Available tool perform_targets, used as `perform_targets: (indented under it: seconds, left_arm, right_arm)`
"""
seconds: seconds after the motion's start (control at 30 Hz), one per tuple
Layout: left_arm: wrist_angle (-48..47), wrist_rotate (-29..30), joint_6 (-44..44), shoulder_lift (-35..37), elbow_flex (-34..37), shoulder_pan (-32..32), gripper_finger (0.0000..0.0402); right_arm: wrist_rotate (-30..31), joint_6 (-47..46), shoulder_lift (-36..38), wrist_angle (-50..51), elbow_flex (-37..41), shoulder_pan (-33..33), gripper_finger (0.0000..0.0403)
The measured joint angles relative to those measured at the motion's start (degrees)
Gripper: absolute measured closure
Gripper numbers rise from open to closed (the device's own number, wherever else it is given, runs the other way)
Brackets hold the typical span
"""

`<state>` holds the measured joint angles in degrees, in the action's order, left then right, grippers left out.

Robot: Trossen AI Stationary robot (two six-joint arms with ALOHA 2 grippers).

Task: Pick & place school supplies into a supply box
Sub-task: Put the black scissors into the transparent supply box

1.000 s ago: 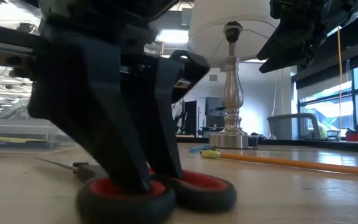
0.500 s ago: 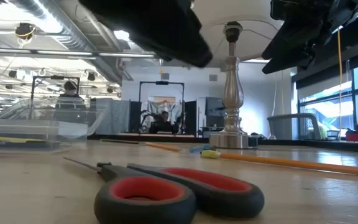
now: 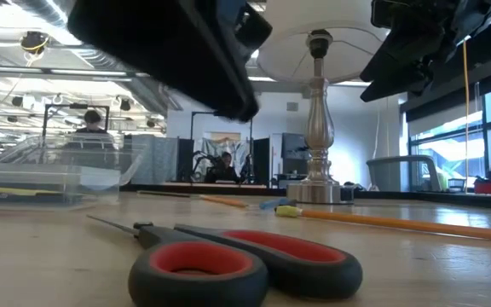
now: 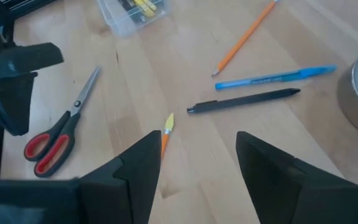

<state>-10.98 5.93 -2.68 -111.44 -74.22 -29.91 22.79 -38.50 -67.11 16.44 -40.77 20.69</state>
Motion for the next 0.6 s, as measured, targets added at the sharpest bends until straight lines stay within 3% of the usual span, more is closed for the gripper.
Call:
perform_targets:
  seconds: [0.37,0.6]
  left_arm:
    - [0.5,-3.9,-2.1,0.0,-0.1,-0.1,0.0275]
    - [2.0,-7.4,-3.4,-3.3,-0.1,0.7,0.0263]
  right_arm:
    - [0.0,0.0,0.0,2.5,0.0,0.0,0.0192]
    - [0.0,-0.3,0.0,2.7,0.0,0.0,0.0192]
